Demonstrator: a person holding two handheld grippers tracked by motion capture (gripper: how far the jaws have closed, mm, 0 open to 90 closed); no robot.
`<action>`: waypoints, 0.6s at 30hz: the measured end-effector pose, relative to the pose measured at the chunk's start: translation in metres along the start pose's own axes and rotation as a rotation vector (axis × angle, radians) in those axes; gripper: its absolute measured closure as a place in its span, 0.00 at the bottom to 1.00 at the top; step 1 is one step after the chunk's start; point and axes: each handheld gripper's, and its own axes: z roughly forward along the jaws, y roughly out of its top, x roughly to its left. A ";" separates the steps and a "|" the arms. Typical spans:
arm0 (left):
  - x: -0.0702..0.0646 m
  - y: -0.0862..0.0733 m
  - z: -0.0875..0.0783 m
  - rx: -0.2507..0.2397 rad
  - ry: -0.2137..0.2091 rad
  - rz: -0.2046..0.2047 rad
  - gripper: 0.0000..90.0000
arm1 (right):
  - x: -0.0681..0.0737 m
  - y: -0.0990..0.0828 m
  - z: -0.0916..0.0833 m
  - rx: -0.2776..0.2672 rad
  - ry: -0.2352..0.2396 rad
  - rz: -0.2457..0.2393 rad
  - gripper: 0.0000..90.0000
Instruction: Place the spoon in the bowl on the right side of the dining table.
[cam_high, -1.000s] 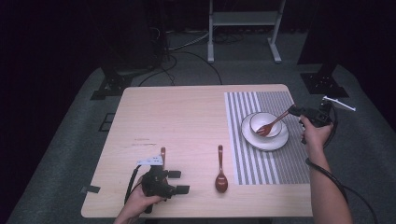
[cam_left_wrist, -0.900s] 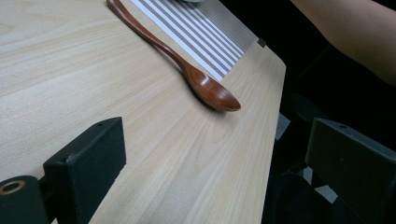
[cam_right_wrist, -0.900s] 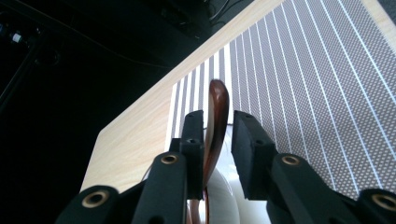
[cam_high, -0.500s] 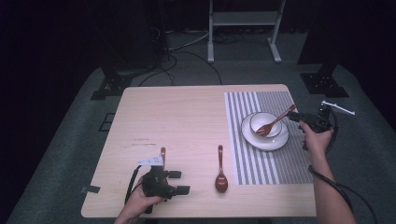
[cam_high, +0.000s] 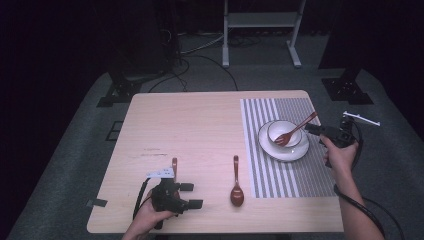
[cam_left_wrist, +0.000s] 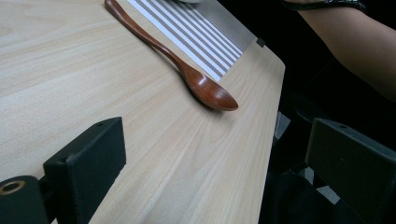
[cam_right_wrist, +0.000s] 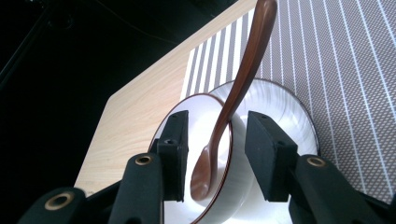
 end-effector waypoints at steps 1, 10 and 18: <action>0.000 0.000 0.000 0.002 -0.001 0.001 0.04 | 0.000 -0.002 -0.001 0.004 0.001 -0.005 0.65; -0.001 0.000 0.001 0.003 -0.001 0.000 0.04 | 0.002 -0.011 -0.004 0.025 0.010 -0.025 0.63; 0.000 0.000 0.000 0.002 0.001 0.002 0.04 | 0.004 -0.017 -0.005 0.034 0.027 -0.032 0.62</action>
